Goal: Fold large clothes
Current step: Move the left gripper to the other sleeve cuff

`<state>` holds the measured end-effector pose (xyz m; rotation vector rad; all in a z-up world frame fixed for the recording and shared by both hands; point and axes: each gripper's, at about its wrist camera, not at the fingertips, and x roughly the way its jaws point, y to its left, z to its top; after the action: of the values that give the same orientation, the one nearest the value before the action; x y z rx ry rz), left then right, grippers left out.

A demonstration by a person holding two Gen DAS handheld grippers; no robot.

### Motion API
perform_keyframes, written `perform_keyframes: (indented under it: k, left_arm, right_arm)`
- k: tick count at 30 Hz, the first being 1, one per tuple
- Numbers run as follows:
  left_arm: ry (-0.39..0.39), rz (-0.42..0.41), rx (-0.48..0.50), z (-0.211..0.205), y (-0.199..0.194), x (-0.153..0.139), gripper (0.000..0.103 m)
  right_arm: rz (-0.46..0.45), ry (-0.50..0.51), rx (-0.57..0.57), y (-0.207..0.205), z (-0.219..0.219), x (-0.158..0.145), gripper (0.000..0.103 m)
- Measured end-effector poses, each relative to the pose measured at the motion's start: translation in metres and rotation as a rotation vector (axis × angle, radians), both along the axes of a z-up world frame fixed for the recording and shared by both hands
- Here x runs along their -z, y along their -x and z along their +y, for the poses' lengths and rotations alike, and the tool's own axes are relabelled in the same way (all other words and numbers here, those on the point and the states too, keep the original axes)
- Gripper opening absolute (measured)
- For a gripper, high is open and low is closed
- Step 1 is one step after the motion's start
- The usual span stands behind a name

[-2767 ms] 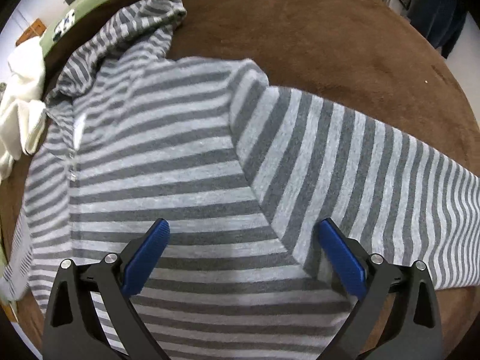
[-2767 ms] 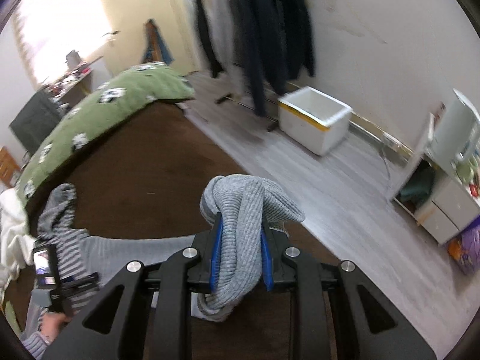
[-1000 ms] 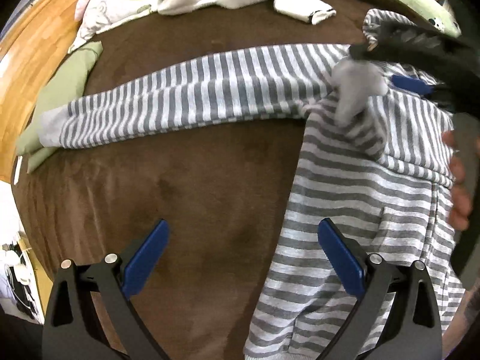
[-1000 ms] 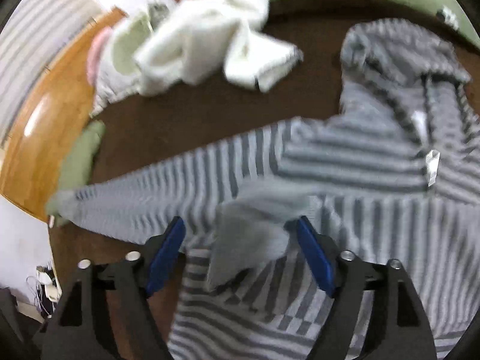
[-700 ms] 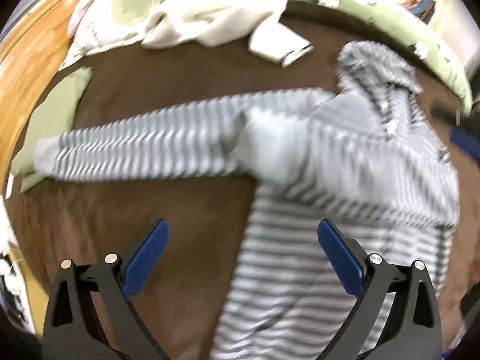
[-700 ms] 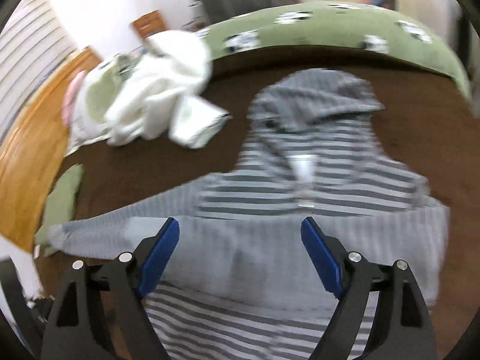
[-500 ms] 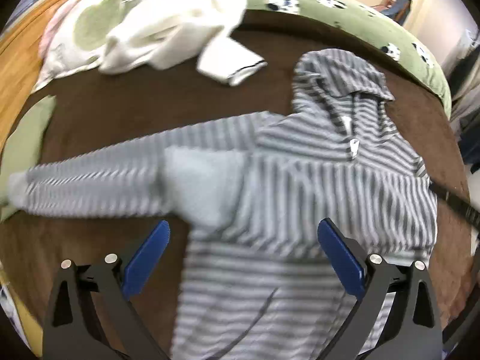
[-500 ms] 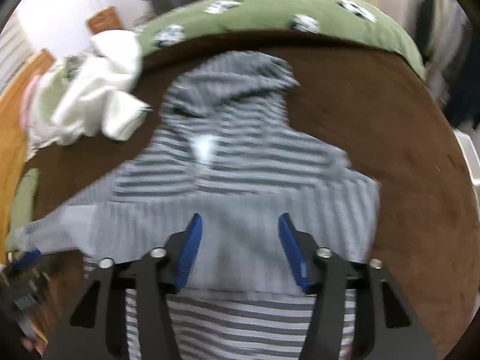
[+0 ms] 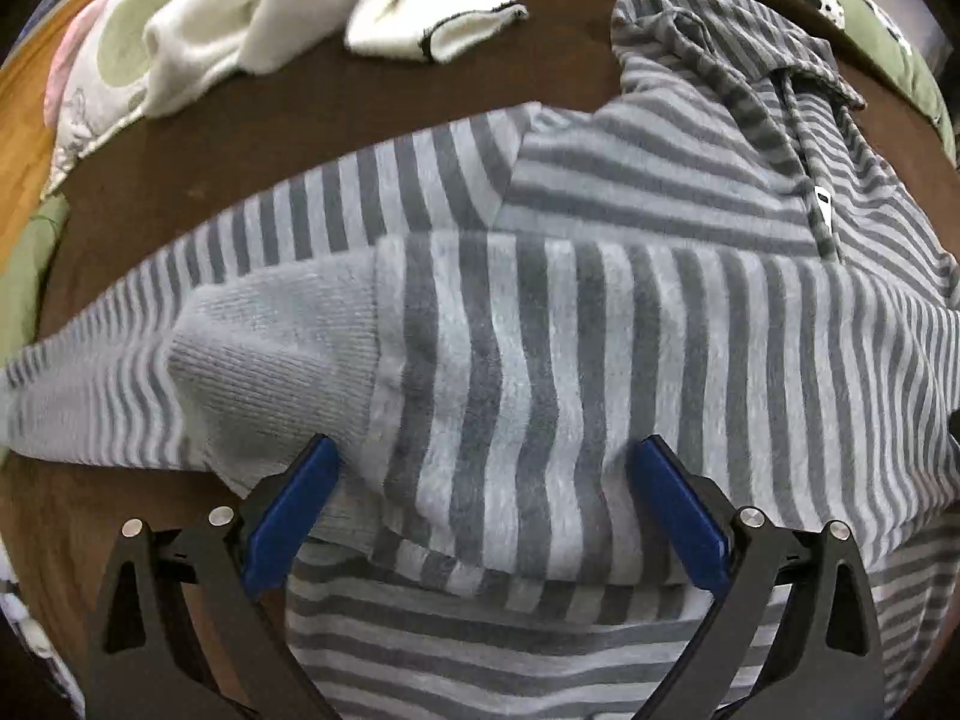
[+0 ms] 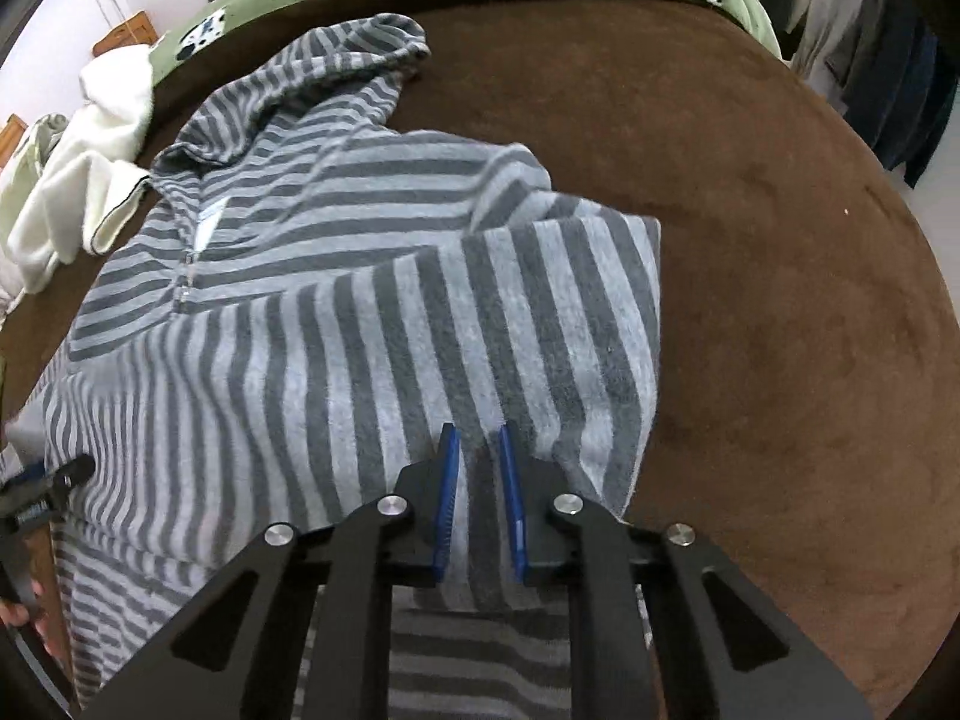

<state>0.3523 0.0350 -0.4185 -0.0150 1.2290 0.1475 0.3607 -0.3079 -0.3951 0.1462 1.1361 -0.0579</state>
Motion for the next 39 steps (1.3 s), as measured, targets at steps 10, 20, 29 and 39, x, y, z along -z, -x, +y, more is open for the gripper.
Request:
perform_keyframes:
  k: [10,20,29,39]
  left_arm:
    - [0.044,-0.023,-0.011,0.003,0.002,0.007,0.098]
    - [0.085,-0.047,-0.067,0.013,-0.007,-0.007,0.097]
    - [0.142,-0.128,-0.224,0.041,0.036,-0.081,0.097]
    - [0.228,-0.194,-0.478,0.164,0.127,-0.101,0.097]
  right_arm:
    - [0.021,0.013,0.020,-0.011,0.001,0.004,0.015]
    - [-0.012,0.055,-0.092,-0.011,0.026,-0.028,0.069]
    - [-0.057,0.016,-0.260,0.000,0.070,-0.097,0.084]
    - [-0.079,0.041,-0.377,0.004,0.148,-0.122,0.089]
